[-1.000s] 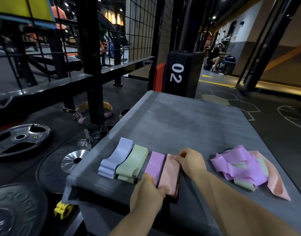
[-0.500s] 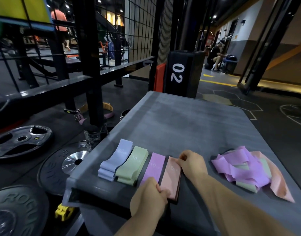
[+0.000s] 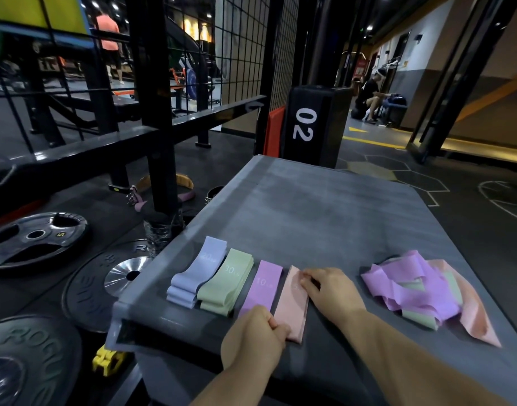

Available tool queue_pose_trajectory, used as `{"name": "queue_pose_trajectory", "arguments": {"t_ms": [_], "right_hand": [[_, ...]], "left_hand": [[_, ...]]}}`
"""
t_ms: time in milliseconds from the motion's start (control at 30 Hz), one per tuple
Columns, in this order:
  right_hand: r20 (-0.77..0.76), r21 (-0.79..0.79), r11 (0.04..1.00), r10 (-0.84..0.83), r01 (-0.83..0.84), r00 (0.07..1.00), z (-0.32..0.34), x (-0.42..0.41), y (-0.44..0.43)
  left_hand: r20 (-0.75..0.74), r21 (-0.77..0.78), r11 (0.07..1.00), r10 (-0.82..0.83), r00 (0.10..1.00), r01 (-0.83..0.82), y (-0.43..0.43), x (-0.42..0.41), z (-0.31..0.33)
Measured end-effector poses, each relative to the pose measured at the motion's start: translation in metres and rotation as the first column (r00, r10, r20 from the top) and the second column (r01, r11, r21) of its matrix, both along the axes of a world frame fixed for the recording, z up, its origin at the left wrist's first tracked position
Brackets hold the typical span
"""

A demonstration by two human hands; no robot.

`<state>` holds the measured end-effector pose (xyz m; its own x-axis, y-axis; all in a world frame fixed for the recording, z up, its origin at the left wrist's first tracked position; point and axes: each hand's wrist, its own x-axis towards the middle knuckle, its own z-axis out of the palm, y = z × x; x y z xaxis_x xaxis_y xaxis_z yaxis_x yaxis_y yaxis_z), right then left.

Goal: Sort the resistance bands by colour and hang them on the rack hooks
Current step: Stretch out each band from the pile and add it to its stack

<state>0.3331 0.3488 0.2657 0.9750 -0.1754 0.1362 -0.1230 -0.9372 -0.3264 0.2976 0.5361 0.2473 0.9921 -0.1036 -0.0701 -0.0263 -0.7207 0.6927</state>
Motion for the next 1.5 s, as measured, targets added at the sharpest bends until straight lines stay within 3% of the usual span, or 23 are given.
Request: {"name": "queue_pose_trajectory", "arguments": {"t_ms": [233,433,633,733,933,1500], "right_hand": [[-0.189,-0.222,0.966,0.088,-0.129,0.978,-0.003,-0.008,-0.005],[-0.130,-0.241,0.959,0.124,-0.152,0.984,-0.003,-0.011,-0.005],[-0.214,-0.359,0.860,0.302,-0.362,0.929,0.004,-0.001,0.000],[-0.318,-0.247,0.883,0.315,-0.399,0.894,0.002,0.004,-0.007],[-0.344,-0.150,0.907,0.325,-0.393,0.881,-0.004,0.004,-0.011],[-0.348,-0.180,0.914,0.286,-0.363,0.893,-0.004,0.002,-0.006]], "left_hand": [[0.011,0.011,1.000,-0.007,1.000,0.007,0.000,-0.001,0.000],[0.018,0.038,0.999,-0.022,1.000,0.021,0.000,-0.001,0.002],[-0.004,0.048,0.999,-0.024,1.000,0.024,-0.001,-0.002,0.006],[-0.001,0.053,0.998,-0.022,1.000,0.022,0.000,-0.003,0.008],[0.036,0.098,0.995,-0.030,0.999,0.027,-0.001,-0.007,0.011],[-0.007,0.120,0.993,-0.020,1.000,0.020,-0.002,-0.007,0.012]]}}
